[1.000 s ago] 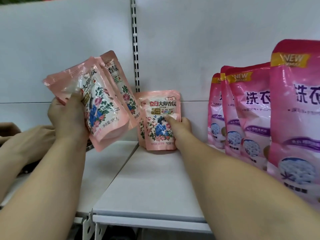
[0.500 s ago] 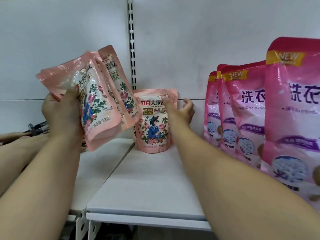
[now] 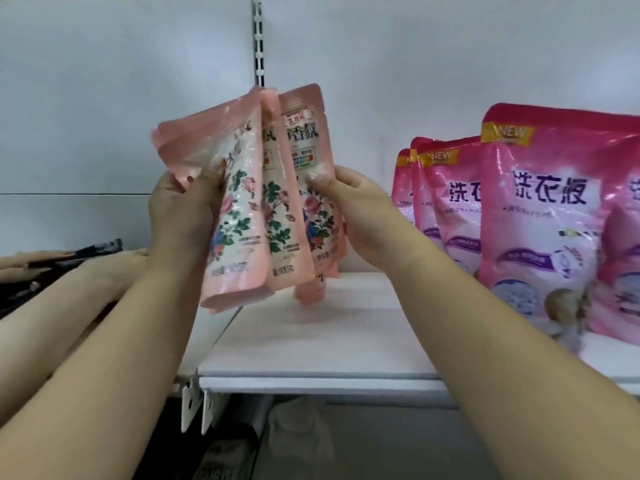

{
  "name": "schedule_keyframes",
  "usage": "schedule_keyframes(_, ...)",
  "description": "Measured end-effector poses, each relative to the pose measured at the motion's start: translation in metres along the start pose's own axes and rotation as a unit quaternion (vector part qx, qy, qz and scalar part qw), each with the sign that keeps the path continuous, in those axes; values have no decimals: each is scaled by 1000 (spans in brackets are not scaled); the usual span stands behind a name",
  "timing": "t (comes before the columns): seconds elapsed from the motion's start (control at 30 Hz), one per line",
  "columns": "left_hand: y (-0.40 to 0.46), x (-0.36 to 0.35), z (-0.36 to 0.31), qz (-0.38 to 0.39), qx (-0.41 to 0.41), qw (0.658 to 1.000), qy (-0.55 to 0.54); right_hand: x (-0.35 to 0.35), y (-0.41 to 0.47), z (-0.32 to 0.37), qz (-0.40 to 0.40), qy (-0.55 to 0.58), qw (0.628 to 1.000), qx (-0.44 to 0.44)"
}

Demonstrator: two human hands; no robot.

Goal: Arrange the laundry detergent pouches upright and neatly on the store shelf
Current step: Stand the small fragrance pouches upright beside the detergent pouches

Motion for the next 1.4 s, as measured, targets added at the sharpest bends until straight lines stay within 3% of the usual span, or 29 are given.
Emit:
schedule_keyframes(0.1, -4, 6, 4, -20, 22, 999, -31, 11, -8, -2, 18, 57, 997, -45)
schedule_keyframes(0.2, -1, 16, -1, -46, 0, 999, -16, 19, -3, -17, -29, 6, 992, -120)
schedule_keyframes(0.33, 17, 37, -9, -88, -48, 995, -8, 5, 3, -41, 13, -3, 964, -266)
schedule_keyframes(0.5, 15, 47, -21, -79, -46, 996, 24, -8, 18, -55, 25, -32, 955, -293)
schedule_keyframes(0.57, 1, 43, -27, -62, -52, 996, 36, -11, 19, -60, 18, -49, 959, -280)
schedule_keyframes(0.67, -12, 36, -17, -59, -59, 996, 36, -5, 14, -48, -18, -5, 983, -180)
schedule_keyframes(0.77, -27, 20, -4, -39, -32, 998, 28, 4, -3, -21, 14, 78, 994, -73)
schedule_keyframes(0.87, -43, -2, 8, -10, -30, 999, 34, 14, -29, -4, 44, 28, 999, 2)
schedule_keyframes(0.97, -56, -24, 17, 18, -16, 999, 36, 23, -45, -6, 7, -77, 997, -18)
schedule_keyframes(1.07, -62, -39, 14, 67, -18, 995, 65, 33, -48, -21, -44, -41, 997, -47)
schedule_keyframes(1.23, -49, -32, 28, 247, 113, 962, -36, 47, -56, -31, -118, 15, 991, -62)
schedule_keyframes(1.3, -44, -27, 33, 249, 108, 961, -46, 51, -59, -33, -149, 27, 987, -57)
schedule_keyframes(1.4, -37, -17, 36, 184, 121, 972, -79, 53, -59, -36, -206, 55, 977, -25)
Point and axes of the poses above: each hand's wrist, its own y-axis towards the middle knuckle, its own x-axis out of the back of the hand, z = x × y, the point moved 1 cm from there along y, towards the middle knuckle, and after that the axes turned 9 degrees about -x, right-handed, at the moved point
